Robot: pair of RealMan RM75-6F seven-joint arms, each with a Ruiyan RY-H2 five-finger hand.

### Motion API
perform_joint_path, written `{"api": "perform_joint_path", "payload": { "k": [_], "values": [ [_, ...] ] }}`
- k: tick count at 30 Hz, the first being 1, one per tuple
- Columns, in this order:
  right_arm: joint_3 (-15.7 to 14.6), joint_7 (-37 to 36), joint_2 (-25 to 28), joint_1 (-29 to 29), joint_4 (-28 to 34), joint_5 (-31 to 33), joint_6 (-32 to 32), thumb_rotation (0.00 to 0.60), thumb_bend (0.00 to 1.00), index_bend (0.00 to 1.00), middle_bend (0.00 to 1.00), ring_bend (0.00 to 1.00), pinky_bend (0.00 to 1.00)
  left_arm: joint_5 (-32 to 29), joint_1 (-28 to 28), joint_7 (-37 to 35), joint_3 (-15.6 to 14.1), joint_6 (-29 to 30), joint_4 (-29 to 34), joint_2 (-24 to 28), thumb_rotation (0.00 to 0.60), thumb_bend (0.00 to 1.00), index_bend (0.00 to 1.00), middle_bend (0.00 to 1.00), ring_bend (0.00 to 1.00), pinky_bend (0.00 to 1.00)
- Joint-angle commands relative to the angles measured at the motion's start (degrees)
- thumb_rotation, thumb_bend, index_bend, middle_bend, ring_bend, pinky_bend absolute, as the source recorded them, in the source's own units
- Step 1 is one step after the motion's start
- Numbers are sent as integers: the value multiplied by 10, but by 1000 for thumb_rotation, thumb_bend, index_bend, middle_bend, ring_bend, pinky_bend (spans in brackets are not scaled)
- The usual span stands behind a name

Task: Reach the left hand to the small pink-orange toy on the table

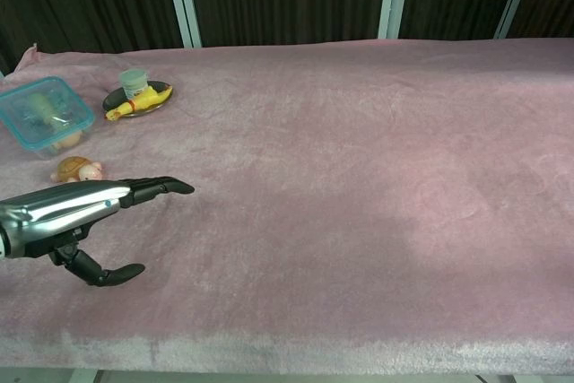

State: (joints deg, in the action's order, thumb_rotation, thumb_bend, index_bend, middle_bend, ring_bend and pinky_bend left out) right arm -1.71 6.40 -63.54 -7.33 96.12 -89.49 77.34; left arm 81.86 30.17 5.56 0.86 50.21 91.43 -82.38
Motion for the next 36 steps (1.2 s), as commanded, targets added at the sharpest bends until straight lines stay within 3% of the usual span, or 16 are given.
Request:
{"api": "perform_joint_path", "payload": {
  "k": [1, 8, 12, 18, 24, 36],
  "values": [
    [0, -4, 3, 4, 0, 1, 6, 600, 252, 0, 0, 0, 0, -1, 8, 1, -2, -8, -3, -9, 600, 371, 0, 0, 0, 16],
    [-2, -11, 8, 6, -2, -1, 7, 600, 252, 0, 0, 0, 0, 5, 15, 13, 3, 12, -11, -7, 600, 373, 0, 0, 0, 16],
    [-1, -18, 11, 7, -2, 0, 9, 600, 252, 0, 0, 0, 0, 3, 12, 36, 18, 45, -21, 14, 600, 452, 26, 0, 0, 12],
    [-1, -20, 12, 7, -2, 2, 7, 600, 252, 0, 0, 0, 0, -65, 1, 120, 49, 79, -70, 44, 600, 479, 126, 0, 0, 1],
    [-1, -11, 8, 4, -1, 4, 0, 600, 252, 0, 0, 0, 0, -98, 7, 169, 58, 88, -152, 14, 600, 461, 209, 0, 0, 0],
    [0, -11, 7, 2, 0, 6, -4, 600, 252, 0, 0, 0, 0, -116, 29, 199, 52, 60, -269, -59, 600, 441, 221, 0, 0, 0]
  ]
}}
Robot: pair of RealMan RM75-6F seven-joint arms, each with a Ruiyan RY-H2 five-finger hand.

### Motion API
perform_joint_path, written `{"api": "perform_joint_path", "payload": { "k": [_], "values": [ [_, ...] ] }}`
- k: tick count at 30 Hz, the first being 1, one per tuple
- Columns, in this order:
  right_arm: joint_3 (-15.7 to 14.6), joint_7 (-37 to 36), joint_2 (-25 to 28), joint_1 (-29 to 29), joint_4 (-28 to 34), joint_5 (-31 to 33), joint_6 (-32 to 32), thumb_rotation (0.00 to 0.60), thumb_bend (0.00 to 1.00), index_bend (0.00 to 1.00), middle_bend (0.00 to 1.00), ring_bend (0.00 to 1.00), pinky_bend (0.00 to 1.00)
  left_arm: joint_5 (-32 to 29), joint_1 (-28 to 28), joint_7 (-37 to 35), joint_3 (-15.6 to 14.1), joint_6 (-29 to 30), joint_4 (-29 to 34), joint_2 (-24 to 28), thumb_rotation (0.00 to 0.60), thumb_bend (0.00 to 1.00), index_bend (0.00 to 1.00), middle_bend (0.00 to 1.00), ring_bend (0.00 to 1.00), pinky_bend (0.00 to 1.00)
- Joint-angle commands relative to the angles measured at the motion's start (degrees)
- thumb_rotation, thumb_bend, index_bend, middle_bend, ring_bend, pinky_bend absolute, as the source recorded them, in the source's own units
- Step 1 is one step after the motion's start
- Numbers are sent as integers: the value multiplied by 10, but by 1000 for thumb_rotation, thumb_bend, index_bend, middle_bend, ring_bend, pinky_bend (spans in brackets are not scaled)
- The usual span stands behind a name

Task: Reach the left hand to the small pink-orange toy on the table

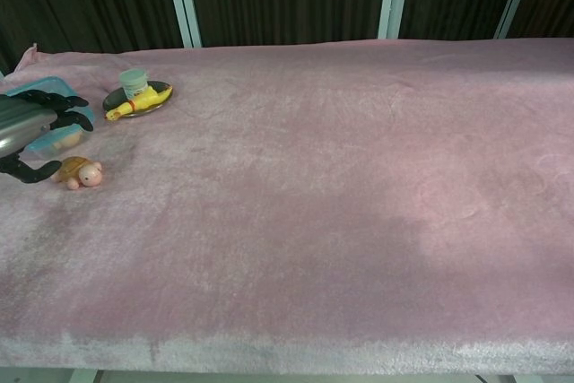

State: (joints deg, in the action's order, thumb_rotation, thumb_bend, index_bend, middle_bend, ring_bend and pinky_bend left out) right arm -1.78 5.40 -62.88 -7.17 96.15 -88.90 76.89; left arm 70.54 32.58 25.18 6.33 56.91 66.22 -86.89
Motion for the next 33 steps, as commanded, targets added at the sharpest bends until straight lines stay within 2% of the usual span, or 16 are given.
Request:
{"api": "perform_joint_path", "payload": {
  "k": [1, 11, 22, 25, 30, 33],
  "values": [
    [1, -1, 1, 1, 0, 1, 2, 600, 252, 0, 0, 0, 0, -2, 5, 1, -5, -11, -26, -18, 600, 433, 226, 0, 0, 0],
    [-1, -4, 3, 2, 0, -2, 4, 600, 252, 0, 0, 0, 0, -3, 12, -8, -10, -27, -87, -49, 600, 405, 288, 0, 0, 0],
    [0, -6, 4, 3, 0, -2, 6, 600, 252, 0, 0, 0, 0, -1, 17, -34, -11, -45, -130, -70, 600, 391, 444, 0, 0, 0],
    [1, -7, 5, 3, 1, -2, 7, 600, 252, 0, 0, 0, 0, 5, 19, -52, -10, -47, -138, -74, 600, 390, 533, 2, 0, 0],
    [1, -7, 5, 3, 0, -1, 6, 600, 252, 0, 0, 0, 0, 35, 21, -100, -15, -29, -160, -84, 600, 441, 787, 83, 0, 0],
    [1, -7, 5, 3, 0, -2, 6, 600, 252, 0, 0, 0, 0, 50, 21, -121, -19, -21, -178, -95, 600, 468, 841, 109, 0, 0]
  ]
}}
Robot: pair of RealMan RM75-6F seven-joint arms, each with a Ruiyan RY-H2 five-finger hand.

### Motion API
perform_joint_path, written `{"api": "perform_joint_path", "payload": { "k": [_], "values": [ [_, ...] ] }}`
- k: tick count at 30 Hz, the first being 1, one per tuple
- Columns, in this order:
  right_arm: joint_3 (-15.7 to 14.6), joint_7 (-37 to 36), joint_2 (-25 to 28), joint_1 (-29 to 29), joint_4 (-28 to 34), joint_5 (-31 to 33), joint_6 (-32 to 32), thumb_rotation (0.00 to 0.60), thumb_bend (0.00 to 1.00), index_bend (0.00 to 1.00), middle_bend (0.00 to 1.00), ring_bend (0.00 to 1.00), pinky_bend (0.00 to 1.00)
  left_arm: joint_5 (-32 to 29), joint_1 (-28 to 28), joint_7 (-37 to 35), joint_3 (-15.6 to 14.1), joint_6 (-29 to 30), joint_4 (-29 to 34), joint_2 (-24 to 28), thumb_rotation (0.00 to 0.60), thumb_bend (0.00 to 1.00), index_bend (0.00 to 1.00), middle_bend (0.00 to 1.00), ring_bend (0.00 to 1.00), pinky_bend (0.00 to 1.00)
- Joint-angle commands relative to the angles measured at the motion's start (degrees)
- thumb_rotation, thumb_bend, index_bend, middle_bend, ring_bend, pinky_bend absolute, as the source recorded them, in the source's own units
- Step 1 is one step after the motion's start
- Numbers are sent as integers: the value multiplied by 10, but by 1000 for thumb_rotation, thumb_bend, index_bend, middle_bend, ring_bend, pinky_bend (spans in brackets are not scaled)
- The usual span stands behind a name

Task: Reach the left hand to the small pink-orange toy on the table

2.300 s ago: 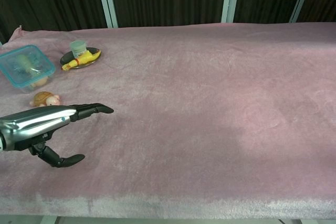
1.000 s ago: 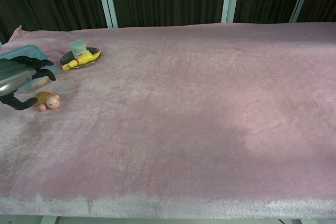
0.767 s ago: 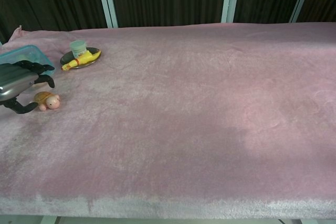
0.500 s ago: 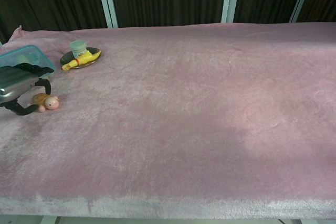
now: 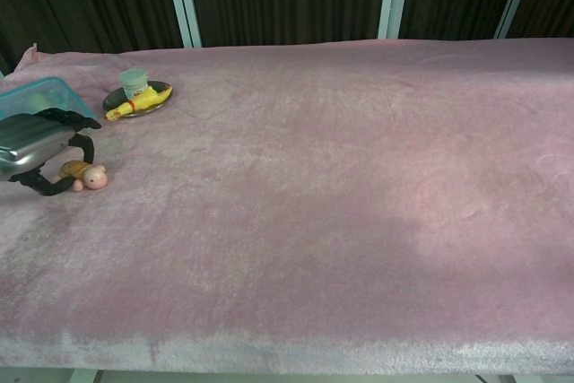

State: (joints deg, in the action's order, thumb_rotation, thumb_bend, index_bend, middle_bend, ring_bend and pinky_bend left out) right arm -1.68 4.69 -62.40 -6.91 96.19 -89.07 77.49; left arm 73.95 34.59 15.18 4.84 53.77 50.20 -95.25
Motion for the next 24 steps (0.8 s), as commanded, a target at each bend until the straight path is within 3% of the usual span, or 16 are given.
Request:
{"api": "perform_joint_path", "payload": {
  "k": [1, 15, 17, 21, 24],
  "values": [
    [0, 0, 0, 0, 0, 0, 0, 600, 252, 0, 0, 0, 0, 18, 0, -25, -5, 13, -22, -14, 600, 470, 843, 111, 0, 0],
    [0, 2, -1, 0, 0, 0, -1, 600, 253, 0, 0, 0, 0, 33, -4, -46, -5, 27, -38, -27, 600, 468, 857, 133, 0, 0],
    [0, 3, -1, 0, 0, 1, -2, 600, 252, 0, 0, 0, 0, 34, -6, -44, -8, 23, -34, -21, 600, 435, 760, 112, 0, 0],
    [0, 5, -2, -1, 0, 1, -2, 600, 252, 0, 0, 0, 0, 25, -10, -28, -3, 22, -8, -9, 600, 382, 284, 3, 0, 0],
    [1, 9, -4, -2, -1, 3, -4, 600, 252, 0, 0, 0, 0, 23, -18, -49, -1, 28, 33, 10, 600, 375, 123, 0, 0, 0]
  ]
}}
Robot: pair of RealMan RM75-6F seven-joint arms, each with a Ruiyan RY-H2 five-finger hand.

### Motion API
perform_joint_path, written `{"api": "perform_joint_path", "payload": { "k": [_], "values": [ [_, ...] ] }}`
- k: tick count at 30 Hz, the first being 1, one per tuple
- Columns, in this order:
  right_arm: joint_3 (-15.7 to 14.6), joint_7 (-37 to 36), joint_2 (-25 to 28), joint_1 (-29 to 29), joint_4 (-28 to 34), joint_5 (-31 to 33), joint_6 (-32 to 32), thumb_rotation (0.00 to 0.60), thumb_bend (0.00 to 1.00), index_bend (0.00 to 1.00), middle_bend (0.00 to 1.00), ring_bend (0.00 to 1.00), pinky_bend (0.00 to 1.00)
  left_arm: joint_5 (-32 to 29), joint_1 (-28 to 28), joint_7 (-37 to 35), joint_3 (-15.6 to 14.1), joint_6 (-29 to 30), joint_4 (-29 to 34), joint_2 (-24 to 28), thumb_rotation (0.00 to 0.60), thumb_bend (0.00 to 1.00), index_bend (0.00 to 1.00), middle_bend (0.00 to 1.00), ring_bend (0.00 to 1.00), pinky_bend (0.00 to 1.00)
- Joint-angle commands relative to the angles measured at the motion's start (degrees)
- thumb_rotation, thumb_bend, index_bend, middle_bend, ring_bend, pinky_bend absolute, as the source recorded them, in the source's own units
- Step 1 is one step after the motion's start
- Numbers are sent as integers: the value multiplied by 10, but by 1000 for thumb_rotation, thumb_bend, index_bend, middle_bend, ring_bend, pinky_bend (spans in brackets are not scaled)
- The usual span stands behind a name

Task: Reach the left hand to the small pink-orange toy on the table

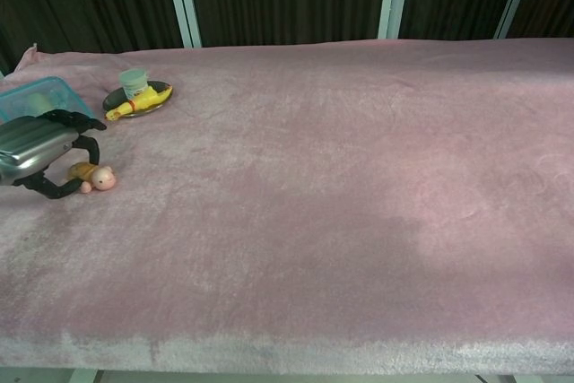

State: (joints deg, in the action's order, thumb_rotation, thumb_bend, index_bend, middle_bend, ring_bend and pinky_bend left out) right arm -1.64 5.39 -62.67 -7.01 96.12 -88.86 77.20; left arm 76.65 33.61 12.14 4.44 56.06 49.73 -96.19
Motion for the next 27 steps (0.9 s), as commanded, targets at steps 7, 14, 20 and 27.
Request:
{"api": "perform_joint_path", "payload": {
  "k": [7, 14, 20, 27],
  "values": [
    [-4, 9, -1, -2, 3, -5, -5, 600, 252, 0, 0, 0, 0, 26, -48, -43, -17, 65, 183, 107, 600, 368, 7, 0, 0, 0],
    [-4, 4, -1, 5, 2, -8, 9, 600, 252, 0, 0, 0, 0, 125, -184, -103, -133, 230, 392, 276, 600, 365, 0, 0, 0, 0],
    [-2, 13, -6, 4, 3, -10, 10, 600, 252, 0, 0, 0, 0, 185, -250, -141, -172, 316, 382, 298, 600, 366, 0, 0, 0, 0],
    [-2, 13, -8, 3, 3, -13, 11, 600, 252, 0, 0, 0, 0, 195, -265, -148, -149, 344, 362, 283, 600, 373, 0, 0, 0, 0]
  ]
}}
